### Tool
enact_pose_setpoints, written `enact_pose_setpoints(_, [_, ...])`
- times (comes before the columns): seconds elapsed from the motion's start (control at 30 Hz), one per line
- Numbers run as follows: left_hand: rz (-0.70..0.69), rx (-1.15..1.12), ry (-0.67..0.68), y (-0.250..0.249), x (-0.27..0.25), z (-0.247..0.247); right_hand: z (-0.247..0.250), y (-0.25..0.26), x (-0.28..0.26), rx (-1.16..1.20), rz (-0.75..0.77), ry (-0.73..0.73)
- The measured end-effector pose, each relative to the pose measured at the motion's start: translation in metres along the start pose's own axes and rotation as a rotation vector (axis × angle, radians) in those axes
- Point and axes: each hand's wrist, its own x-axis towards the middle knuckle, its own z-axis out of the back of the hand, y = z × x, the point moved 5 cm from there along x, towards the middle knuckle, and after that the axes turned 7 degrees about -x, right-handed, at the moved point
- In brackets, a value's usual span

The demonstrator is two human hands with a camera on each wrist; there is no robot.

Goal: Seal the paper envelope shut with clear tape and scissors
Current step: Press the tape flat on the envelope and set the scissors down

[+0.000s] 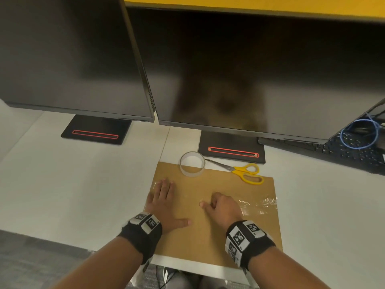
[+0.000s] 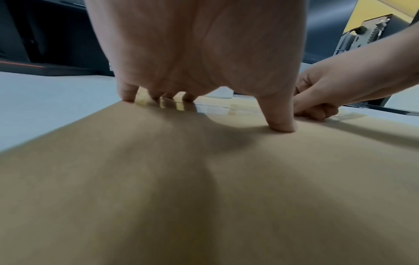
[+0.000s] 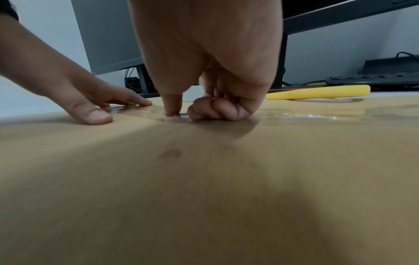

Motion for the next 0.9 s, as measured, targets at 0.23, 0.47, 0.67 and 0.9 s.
enact_pose_setpoints(0.23, [0.014,0.020,0.004,-0.001,0.002,0.006,0.002,0.000,0.000,-0.026,-0.045,0.015])
enact_pose_setpoints(0.47, [0.038,0.150,-0.043,-0.020,0.018,0.045,0.003,0.004,0.003,-0.037,-0.016,0.066])
enact_pose_setpoints(0.67, [-0.265,0.072,-0.270,-0.060,0.041,0.070,0.009,0.020,0.006,-0.094,0.184,-0.054])
enact_pose_setpoints(0.9, [-0.272,-0.023,-0.146,-0.056,0.061,0.052,0.005,0.015,0.011,-0.127,0.199,-0.032])
